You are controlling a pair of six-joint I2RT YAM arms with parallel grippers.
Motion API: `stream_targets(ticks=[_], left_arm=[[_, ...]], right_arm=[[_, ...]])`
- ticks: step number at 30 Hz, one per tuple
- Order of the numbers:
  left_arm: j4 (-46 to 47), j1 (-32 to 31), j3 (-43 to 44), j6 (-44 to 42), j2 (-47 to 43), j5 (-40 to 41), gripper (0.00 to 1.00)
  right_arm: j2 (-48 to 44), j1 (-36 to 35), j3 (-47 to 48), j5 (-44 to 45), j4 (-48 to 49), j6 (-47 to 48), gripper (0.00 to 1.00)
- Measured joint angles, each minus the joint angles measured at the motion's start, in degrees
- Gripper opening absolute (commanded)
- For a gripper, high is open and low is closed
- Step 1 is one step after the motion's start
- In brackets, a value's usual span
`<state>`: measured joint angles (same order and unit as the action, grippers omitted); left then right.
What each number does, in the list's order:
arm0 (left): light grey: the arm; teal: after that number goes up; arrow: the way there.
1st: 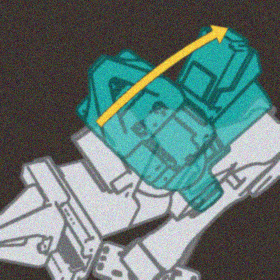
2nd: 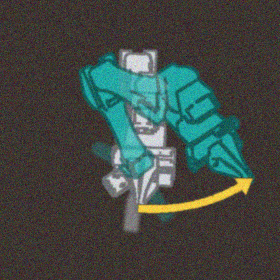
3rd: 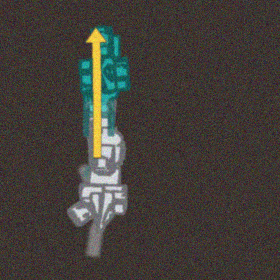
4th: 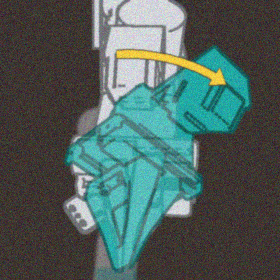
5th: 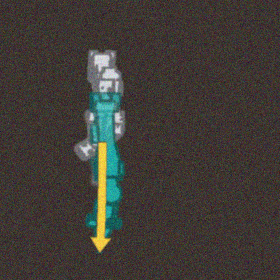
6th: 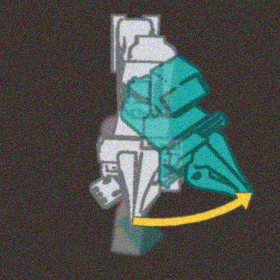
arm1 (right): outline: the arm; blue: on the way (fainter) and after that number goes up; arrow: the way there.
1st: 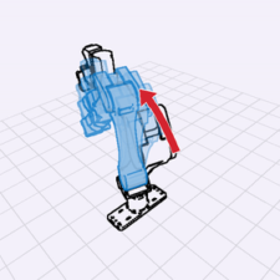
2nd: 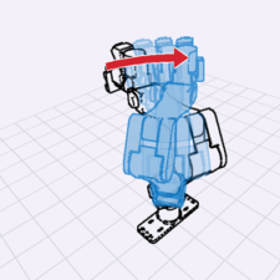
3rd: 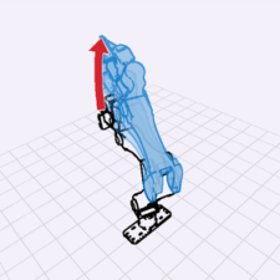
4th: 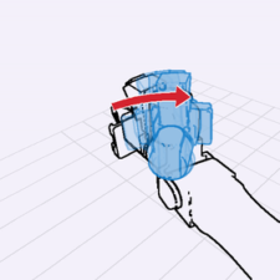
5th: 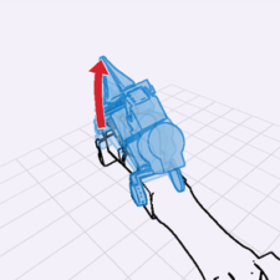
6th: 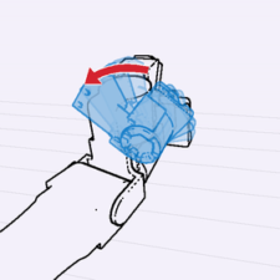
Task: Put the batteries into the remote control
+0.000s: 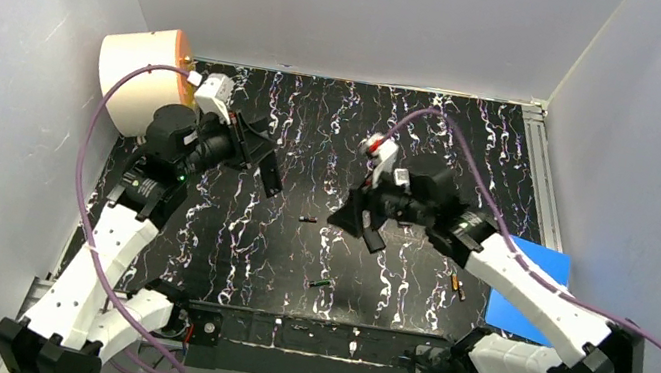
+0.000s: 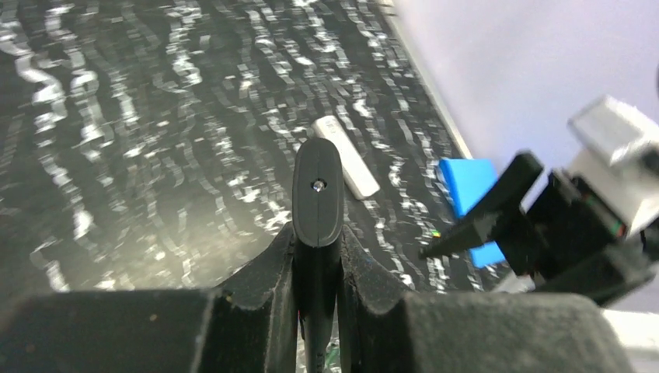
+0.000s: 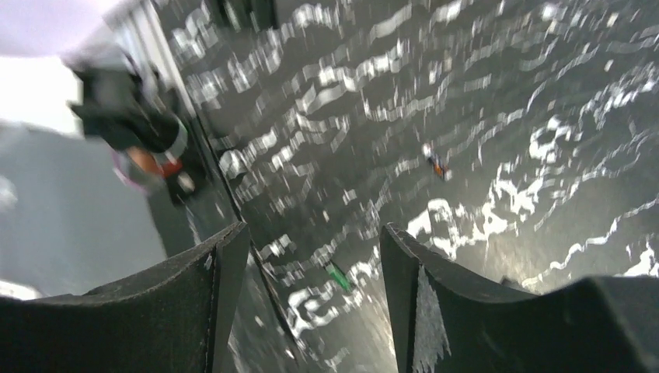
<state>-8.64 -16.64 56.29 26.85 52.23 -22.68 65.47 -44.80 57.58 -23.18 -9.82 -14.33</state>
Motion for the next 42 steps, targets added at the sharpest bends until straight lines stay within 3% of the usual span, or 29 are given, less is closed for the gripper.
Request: stream_targets(ticks=[10, 18, 29, 33, 36, 42], left_arm=[[-17.6, 0.0, 0.9, -3.4, -4.0, 23.3, 0.0], [-19.9, 0.0, 0.9, -4.3, -5.0, 25.9, 0.0], [-19.6, 0.0, 0.9, -4.3, -2.8, 25.9, 0.0], [-19.3, 0.0, 0.9, -4.3, -2.3, 25.6, 0.0], [-18.4, 0.0, 0.9, -4.3, -1.8, 25.3, 0.0], [-17.1, 0.0, 0.9, -4.4, -1.2, 23.8, 0.0]], right_arm=[[16.2, -16.9, -1.8, 11.1, -11.9, 24.2, 0.71], [27.9, -22.6, -1.1, 17.9, -15.6, 33.6, 0.65], [29.9, -22.8, -1.4, 19.3, -8.7, 35.3, 0.61], [31.2, -22.8, -1.4, 18.7, -7.6, 35.5, 0.5], [31.3, -22.9, -1.5, 18.7, -7.1, 35.7, 0.33], [31.5, -24.0, -1.8, 21.7, -5.6, 35.8, 0.18]])
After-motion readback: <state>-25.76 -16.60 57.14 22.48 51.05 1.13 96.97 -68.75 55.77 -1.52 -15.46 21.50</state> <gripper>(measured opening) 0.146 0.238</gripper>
